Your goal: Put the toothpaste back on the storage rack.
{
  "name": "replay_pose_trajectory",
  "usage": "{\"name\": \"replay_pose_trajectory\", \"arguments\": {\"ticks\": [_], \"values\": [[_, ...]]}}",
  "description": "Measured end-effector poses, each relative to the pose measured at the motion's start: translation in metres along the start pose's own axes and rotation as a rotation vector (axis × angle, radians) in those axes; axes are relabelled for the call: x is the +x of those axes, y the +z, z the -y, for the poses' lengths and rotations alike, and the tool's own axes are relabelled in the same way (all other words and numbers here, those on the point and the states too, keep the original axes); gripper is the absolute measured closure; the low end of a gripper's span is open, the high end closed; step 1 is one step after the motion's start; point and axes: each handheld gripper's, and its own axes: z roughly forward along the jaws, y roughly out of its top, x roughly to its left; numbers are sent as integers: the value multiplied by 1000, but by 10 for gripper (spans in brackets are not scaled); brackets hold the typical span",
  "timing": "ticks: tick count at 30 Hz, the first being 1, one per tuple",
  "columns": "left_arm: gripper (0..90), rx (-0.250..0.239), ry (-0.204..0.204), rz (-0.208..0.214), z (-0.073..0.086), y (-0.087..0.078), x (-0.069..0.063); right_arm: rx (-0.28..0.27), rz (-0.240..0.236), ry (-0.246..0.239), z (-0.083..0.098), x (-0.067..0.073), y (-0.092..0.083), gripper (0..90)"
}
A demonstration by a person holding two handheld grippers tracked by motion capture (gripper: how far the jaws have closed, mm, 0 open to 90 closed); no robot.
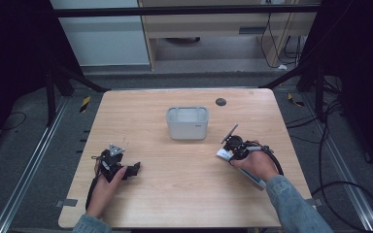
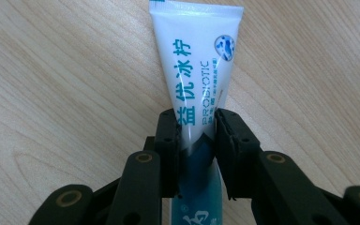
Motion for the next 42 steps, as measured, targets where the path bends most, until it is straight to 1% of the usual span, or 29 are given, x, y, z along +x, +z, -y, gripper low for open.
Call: {"name": "replay_pose_trajectory", "arguments": {"ticks": [1, 3, 7, 8, 9, 10, 12, 13, 14, 16, 20, 26, 32, 33, 35, 39, 40, 42], "values": [[0, 0, 0, 0, 0, 0, 0, -2, 0, -8, 0, -1, 0, 711], [0, 0, 0, 0, 0, 0, 0, -3, -1, -6, 0, -1, 0, 717], [0, 0, 0, 0, 0, 0, 0, -11, -3, 17, 2, -2, -1, 738], [0, 0, 0, 0, 0, 0, 0, -20, -1, 8, 3, -3, 0, 744], [0, 0, 0, 0, 0, 0, 0, -22, -5, 25, 3, -3, -1, 750], [0, 0, 0, 0, 0, 0, 0, -33, -6, 25, 5, -4, -1, 757], [0, 0, 0, 0, 0, 0, 0, -43, -8, 51, 6, -4, -2, 768], [0, 0, 0, 0, 0, 0, 0, -57, -6, 40, 7, -5, -1, 772], [0, 0, 0, 0, 0, 0, 0, -55, -11, 64, 8, -4, -2, 775], [0, 0, 0, 0, 0, 0, 0, -65, -8, 53, 9, -5, -3, 780], [0, 0, 0, 0, 0, 0, 0, -82, -9, 76, 11, -7, -5, 786], [0, 0, 0, 0, 0, 0, 0, -121, -18, 95, 12, -13, -17, 789], [0, 0, 0, 0, 0, 0, 0, -130, -4, 105, 12, -18, -29, 790], [0, 0, 0, 0, 0, 0, 0, -133, 0, 101, 12, -19, -30, 790], [0, 0, -1, 0, 0, 0, 0, -134, 2, 110, 12, -21, -33, 790], [0, 0, 0, 0, 0, 0, 0, -137, 12, 111, 12, -23, -40, 791], [0, 0, 0, 0, 0, 0, 0, -140, 16, 105, 13, -24, -41, 791], [0, 0, 0, 0, 0, 0, 0, -143, 17, 111, 12, -25, -45, 791]]}}
